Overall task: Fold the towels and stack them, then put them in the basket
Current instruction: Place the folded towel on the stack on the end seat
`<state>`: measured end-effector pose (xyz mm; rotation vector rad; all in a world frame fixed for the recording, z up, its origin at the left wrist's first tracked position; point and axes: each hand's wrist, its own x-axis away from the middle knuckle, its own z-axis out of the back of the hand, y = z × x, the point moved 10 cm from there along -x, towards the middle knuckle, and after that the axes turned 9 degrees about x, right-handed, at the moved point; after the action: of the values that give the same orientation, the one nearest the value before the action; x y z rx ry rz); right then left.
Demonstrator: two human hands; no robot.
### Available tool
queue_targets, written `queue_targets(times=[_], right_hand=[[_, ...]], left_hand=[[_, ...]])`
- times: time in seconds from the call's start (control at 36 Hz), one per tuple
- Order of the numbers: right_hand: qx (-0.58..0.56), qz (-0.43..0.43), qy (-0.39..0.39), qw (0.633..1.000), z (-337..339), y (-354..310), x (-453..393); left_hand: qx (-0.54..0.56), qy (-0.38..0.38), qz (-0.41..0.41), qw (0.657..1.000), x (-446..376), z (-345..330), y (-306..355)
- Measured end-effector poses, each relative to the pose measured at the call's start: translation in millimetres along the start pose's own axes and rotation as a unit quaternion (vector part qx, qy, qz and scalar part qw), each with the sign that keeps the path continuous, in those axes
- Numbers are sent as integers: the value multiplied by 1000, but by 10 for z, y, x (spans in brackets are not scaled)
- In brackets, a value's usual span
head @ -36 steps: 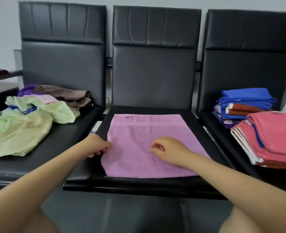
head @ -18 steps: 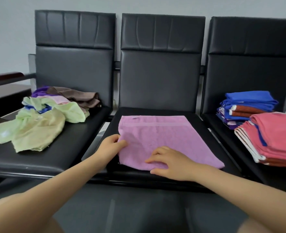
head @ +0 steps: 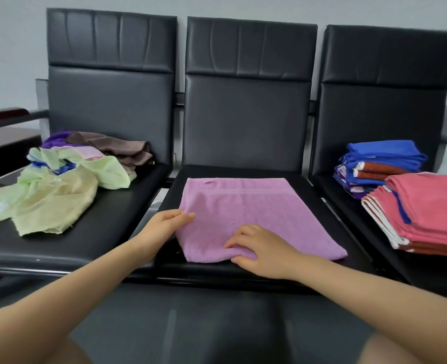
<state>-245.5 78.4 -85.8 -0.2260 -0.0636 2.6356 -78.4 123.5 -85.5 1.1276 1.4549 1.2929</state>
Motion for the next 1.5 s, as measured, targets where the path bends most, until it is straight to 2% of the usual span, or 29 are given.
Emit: queue_targets(times=[0.14,0.22,0.28,0.36,0.44,0.5,0.58,0.67,0.72,0.83,0.86,1.0,1.08,1.19,1.28,1.39,1.42,1.5], right_hand=[[-14,6,9,1000,-27,32,34],[3,11,21,1000,3,48,58],[10,19,30,999,31,32,77],[18,37,36,999,46,-7,107],[26,54,35,998,55,-46,113],[23,60,37,997,74,-48,99],[9,57,48,997,118,-23,63],[-17,36,59,997,183,20,16],[-33,23,63,997,219,46,-24],[-48,6,71,996,264,102,-84],[-48,6,69,996,262,110,-95],[33,-4,3,999,156,269,-52],[56,-32,-2,998,230,484,3],[40,-103,17,994,434,909,139],[25,-141,42,989,558,1193,293],[-33,-185,42,981,612,1420,478],[-54,-196,46,978,625,1460,516],[-106,-228,57,966,661,1550,634]], left_hand=[[-12,5,9,1000,71,17,-37],[-143,84,-1,986,62,249,-25],[-252,132,-4,959,80,382,16],[-379,125,16,917,128,414,28],[-558,96,-6,824,165,363,45],[-584,100,-29,805,199,328,93],[-604,81,-110,785,229,108,236],[-551,34,-186,812,266,-201,302],[-537,2,-194,821,251,-385,234],[-609,-66,-235,755,155,-734,42],[-611,-72,-251,747,138,-770,43],[-570,-18,-263,778,-81,-646,187],[-566,19,-299,768,-123,-561,375],[-583,16,-285,761,-249,-474,475],[-587,3,-255,768,-275,-419,496],[-629,-21,-154,761,-327,-241,325],[-622,-23,-144,769,-331,-194,307],[-545,2,-133,828,-312,-53,346]])
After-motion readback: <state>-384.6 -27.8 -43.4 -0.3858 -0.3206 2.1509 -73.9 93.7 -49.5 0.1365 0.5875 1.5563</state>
